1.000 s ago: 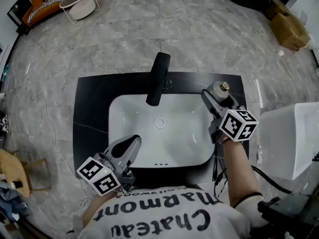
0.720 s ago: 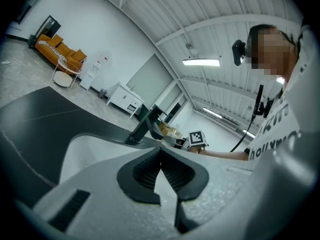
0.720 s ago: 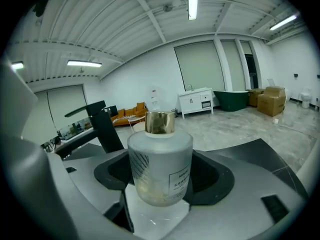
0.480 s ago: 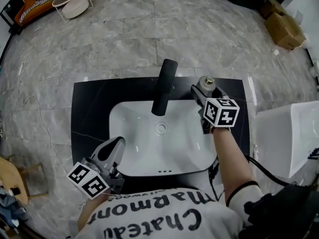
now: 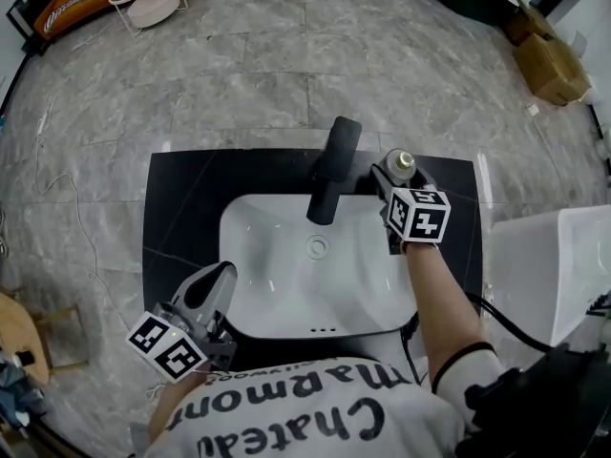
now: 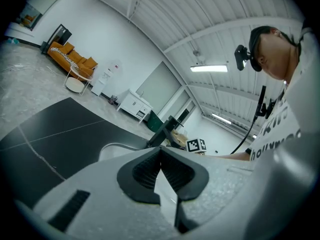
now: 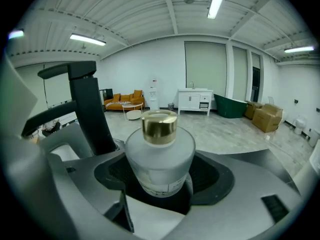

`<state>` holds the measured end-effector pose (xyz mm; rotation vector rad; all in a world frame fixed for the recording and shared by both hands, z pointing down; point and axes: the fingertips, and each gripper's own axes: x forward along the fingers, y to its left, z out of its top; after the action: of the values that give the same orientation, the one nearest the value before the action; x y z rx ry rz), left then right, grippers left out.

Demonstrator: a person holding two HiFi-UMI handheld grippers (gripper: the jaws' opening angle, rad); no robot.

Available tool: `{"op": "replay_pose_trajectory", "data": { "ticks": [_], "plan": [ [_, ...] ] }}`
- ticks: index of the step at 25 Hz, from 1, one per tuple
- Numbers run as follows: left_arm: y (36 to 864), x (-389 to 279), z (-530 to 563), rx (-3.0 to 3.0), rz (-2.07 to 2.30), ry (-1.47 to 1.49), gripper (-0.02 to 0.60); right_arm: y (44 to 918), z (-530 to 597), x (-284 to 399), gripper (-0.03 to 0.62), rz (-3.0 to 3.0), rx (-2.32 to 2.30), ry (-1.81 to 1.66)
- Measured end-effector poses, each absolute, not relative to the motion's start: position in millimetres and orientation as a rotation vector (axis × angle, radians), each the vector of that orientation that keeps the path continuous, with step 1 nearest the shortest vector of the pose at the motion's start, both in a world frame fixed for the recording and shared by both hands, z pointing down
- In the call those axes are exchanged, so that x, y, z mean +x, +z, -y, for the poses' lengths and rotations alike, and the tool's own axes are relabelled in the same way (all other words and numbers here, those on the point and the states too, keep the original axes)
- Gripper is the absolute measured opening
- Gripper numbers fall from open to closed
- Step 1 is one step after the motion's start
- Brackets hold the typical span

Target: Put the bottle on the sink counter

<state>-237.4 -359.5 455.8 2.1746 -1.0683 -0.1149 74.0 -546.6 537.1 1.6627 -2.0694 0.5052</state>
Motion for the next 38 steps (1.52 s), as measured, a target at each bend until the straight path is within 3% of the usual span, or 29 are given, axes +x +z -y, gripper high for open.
{"op": "replay_pose_trajectory", "data": {
  "ticks": [26, 38],
  "plan": [
    [431, -245, 301, 2.150, 1.264, -0.189, 0.014, 546, 552, 67, 0.341, 2.129, 1.516, 0.595],
    [403, -173, 216, 2.058, 1.443, -0.367, 0.014, 550, 414, 75, 0.341, 2.196, 1.085, 0.824]
  ]
}}
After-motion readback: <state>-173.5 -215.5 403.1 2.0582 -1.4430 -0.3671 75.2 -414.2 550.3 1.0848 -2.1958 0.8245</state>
